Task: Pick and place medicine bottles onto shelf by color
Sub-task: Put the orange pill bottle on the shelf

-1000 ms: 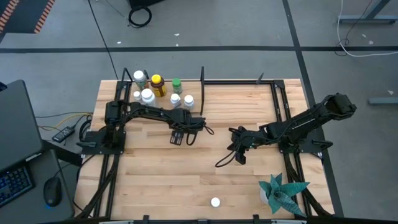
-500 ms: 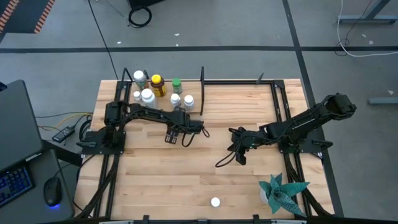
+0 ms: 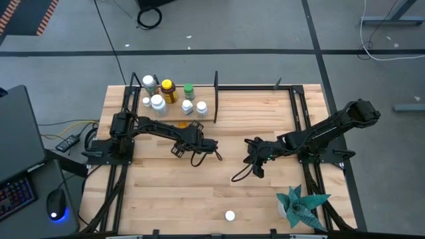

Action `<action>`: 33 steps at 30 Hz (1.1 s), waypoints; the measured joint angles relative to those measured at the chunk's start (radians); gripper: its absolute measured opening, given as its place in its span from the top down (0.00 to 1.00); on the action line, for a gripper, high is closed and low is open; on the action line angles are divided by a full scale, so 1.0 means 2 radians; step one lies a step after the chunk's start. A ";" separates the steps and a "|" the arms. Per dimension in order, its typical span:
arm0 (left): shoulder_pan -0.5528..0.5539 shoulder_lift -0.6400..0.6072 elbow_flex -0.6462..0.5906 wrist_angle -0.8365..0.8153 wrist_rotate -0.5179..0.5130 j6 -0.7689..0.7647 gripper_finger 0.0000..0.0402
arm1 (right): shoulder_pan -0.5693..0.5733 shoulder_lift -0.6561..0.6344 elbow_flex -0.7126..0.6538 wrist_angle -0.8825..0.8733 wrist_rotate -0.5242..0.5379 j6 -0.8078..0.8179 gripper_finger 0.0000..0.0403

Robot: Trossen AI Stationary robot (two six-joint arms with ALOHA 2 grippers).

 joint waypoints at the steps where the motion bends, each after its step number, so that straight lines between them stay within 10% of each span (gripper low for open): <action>1: 0.000 0.000 0.000 0.002 -0.002 0.011 0.22 | 0.000 0.000 0.000 0.000 -0.003 0.000 0.95; 11: 0.000 0.008 0.000 0.037 -0.005 0.125 0.14 | 0.000 0.000 0.000 0.000 -0.021 0.007 0.95; 33: 0.005 0.073 0.000 -0.005 -0.074 0.076 0.18 | 0.022 0.000 0.000 0.000 -0.021 0.022 0.95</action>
